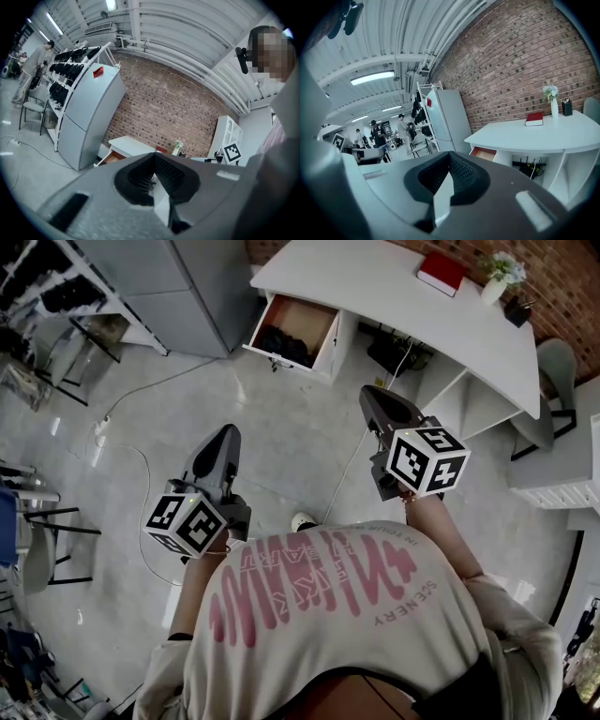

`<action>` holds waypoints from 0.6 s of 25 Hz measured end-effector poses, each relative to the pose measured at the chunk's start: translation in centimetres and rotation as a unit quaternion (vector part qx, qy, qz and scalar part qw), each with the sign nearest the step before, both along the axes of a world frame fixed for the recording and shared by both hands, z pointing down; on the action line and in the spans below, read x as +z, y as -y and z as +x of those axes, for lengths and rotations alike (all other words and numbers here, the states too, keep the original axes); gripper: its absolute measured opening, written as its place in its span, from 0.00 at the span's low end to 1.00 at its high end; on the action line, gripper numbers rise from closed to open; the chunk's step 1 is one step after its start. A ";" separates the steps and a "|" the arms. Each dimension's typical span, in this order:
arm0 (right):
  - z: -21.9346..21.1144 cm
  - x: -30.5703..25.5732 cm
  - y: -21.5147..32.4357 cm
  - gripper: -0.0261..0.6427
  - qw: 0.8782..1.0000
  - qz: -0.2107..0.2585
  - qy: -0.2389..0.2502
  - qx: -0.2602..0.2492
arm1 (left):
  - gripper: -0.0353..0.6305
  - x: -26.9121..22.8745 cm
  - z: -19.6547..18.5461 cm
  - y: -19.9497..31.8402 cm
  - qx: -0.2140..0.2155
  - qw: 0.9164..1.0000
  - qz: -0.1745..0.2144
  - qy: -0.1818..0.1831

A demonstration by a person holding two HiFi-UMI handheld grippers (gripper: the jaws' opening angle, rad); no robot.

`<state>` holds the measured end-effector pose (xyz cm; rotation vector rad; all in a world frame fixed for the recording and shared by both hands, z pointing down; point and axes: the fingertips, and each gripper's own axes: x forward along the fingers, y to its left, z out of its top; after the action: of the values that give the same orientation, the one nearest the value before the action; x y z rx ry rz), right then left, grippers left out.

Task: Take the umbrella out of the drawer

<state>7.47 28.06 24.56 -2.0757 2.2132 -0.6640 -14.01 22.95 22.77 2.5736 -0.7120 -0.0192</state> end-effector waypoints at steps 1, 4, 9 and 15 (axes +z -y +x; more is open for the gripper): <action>0.1 -0.1 0.8 0.06 1.000 0.002 0.001 0.000 | 0.06 -0.3 0.1 0.8 0.000 1.000 0.005 -0.002; 0.5 -0.6 3.0 0.06 1.000 0.009 0.003 -0.001 | 0.06 -1.2 0.2 3.1 -0.002 1.000 0.016 -0.005; 0.5 0.2 5.7 0.06 1.000 0.007 0.010 -0.007 | 0.06 -0.3 -0.3 5.6 -0.018 1.000 0.006 -0.001; -0.9 2.8 8.7 0.06 0.998 -0.026 0.039 -0.043 | 0.06 2.3 1.0 7.3 -0.024 0.999 -0.041 -0.004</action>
<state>6.61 19.36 27.39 -1.9494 2.2780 -0.8016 -12.97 15.64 25.05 2.4766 -0.7570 -0.0158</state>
